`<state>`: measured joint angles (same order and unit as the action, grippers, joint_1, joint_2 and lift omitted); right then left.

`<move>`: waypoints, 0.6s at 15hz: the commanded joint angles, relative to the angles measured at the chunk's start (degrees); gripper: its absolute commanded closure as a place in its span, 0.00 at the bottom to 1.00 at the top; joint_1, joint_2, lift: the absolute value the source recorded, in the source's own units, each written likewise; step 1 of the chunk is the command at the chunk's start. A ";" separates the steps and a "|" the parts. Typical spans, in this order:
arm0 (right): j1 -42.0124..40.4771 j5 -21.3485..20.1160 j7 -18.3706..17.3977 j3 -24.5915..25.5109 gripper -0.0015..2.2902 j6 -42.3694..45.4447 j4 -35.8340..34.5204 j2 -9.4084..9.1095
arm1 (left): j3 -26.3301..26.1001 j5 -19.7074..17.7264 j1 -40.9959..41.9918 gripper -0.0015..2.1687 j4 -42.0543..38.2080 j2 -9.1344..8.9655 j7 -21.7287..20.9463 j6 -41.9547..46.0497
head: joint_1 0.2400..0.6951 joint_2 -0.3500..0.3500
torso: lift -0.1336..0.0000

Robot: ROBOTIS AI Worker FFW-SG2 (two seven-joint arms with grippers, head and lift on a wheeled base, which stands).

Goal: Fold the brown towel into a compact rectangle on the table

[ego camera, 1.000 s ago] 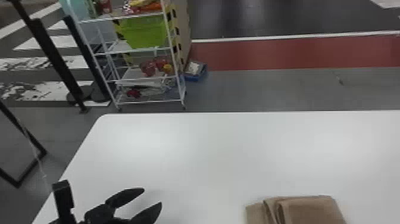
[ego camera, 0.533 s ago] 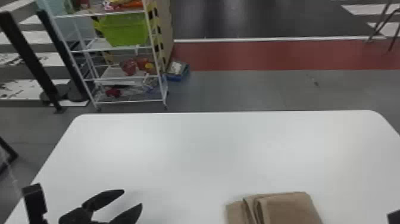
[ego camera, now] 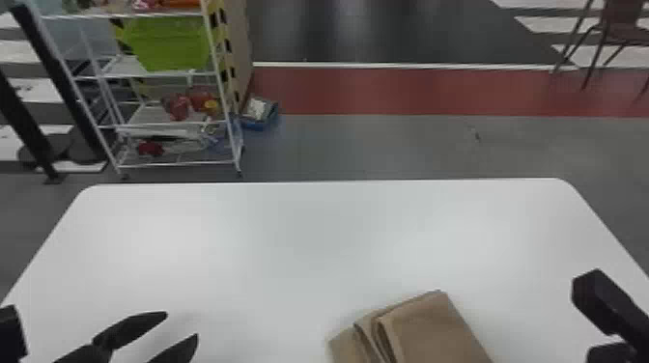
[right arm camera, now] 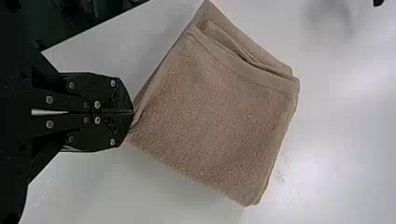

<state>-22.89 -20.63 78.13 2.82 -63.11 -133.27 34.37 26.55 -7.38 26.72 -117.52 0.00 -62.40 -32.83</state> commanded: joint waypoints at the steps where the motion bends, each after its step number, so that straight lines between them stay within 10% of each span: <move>1: 2.59 -1.95 0.19 -0.18 0.91 0.04 1.61 -2.81 | 0.08 0.00 0.00 0.01 0.10 -0.15 0.00 0.18 | 1.00 0.49 | 0.09; 9: 15.51 -12.41 0.19 -2.56 0.91 2.50 11.19 -15.56 | 0.25 -0.09 0.08 0.01 0.19 -0.15 -0.53 0.18 | 1.00 0.51 | 0.09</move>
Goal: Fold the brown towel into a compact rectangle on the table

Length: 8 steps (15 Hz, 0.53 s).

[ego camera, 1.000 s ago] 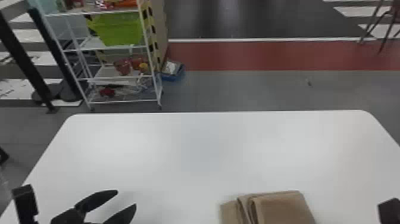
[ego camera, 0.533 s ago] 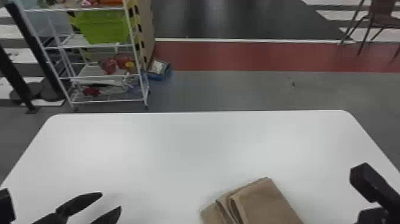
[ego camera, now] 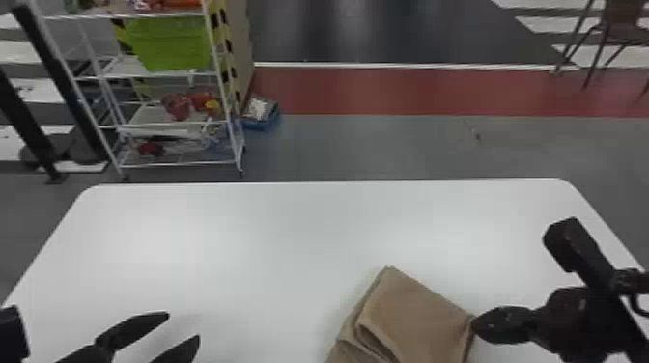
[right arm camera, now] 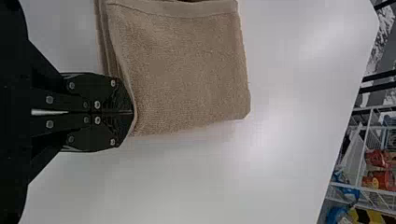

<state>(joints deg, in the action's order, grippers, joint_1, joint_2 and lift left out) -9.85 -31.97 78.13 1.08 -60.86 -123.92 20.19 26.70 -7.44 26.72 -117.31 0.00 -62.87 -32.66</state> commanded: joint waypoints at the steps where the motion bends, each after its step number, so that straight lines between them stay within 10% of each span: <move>1: 4.04 -2.57 0.19 -2.13 0.91 0.61 3.33 -2.08 | 0.19 -0.12 0.08 0.01 -0.12 -0.15 -0.15 0.00 | 1.00 0.53 | 0.09; 8: 12.48 -8.55 0.19 -7.41 0.91 4.12 12.21 -7.88 | 0.19 -0.47 0.35 0.01 -0.03 -0.15 -0.41 0.18 | 1.00 0.59 | 0.09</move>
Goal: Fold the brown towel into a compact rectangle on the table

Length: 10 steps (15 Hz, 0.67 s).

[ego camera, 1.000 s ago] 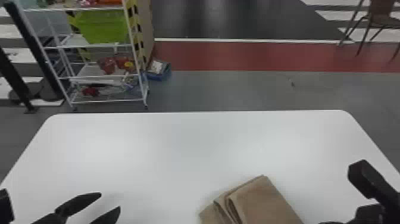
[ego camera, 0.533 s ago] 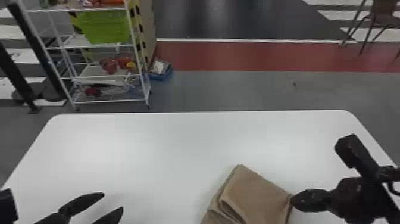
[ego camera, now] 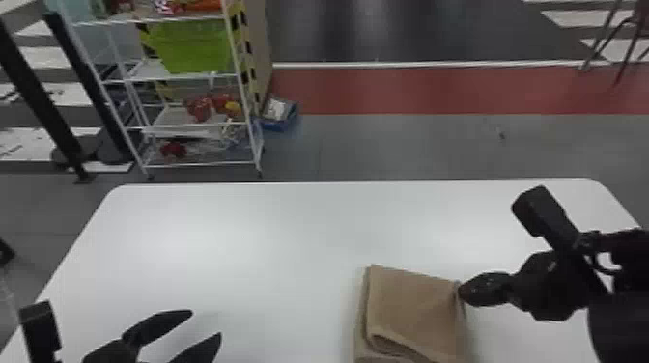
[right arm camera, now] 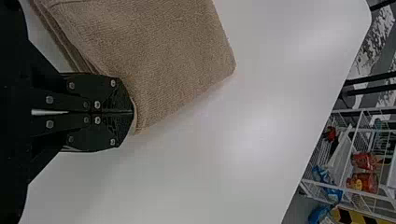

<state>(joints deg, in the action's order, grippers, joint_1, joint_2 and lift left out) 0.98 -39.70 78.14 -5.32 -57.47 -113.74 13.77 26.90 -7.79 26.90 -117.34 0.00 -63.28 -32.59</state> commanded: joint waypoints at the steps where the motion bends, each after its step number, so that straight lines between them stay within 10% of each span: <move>1: 2.36 -1.26 0.19 -1.80 0.91 1.78 3.17 -2.08 | 0.00 -0.12 0.26 0.01 0.01 -0.15 -0.09 0.28 | 1.00 0.61 | 0.09; 10: 6.23 -3.90 0.19 -6.46 0.91 3.54 8.97 -5.51 | 0.09 -0.38 0.88 0.01 0.01 -0.15 -0.70 0.63 | 1.00 0.73 | 0.09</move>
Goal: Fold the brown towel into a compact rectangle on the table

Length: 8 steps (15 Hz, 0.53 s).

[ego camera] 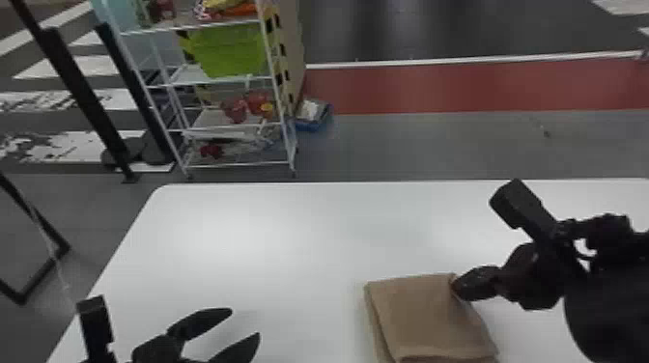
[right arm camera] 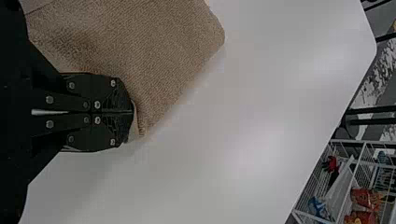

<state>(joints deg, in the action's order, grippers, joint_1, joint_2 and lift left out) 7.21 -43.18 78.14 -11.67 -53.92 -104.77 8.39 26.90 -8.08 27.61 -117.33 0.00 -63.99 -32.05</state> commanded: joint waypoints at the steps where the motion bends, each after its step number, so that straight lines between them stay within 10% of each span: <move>1: -0.97 -1.82 0.19 0.51 0.91 -0.01 -1.13 -0.04 | 0.35 -0.27 0.52 0.01 -0.09 -0.15 -0.09 0.62 | 1.00 0.73 | 0.09; 2: -2.81 -3.31 0.19 1.04 0.85 0.52 -3.95 0.84 | 0.44 -0.53 0.78 0.01 -0.18 -0.15 -0.26 0.98 | 1.00 0.73 | 0.09; 5: -9.93 -6.04 0.19 4.64 0.06 13.17 -15.72 3.65 | 0.70 -0.80 0.78 0.01 -0.62 -0.15 -0.26 0.98 | 1.00 0.71 | 0.09; 8: -17.84 -14.39 0.19 1.74 0.05 28.29 -25.13 6.20 | 0.61 -0.89 0.96 0.01 -0.70 -0.15 -0.70 0.98 | 1.00 0.68 | 0.09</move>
<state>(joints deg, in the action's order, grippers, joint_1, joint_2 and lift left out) -6.69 -53.08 78.14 -7.70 -31.81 -125.69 13.00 27.49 -8.88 28.42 -118.01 0.00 -64.45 -31.08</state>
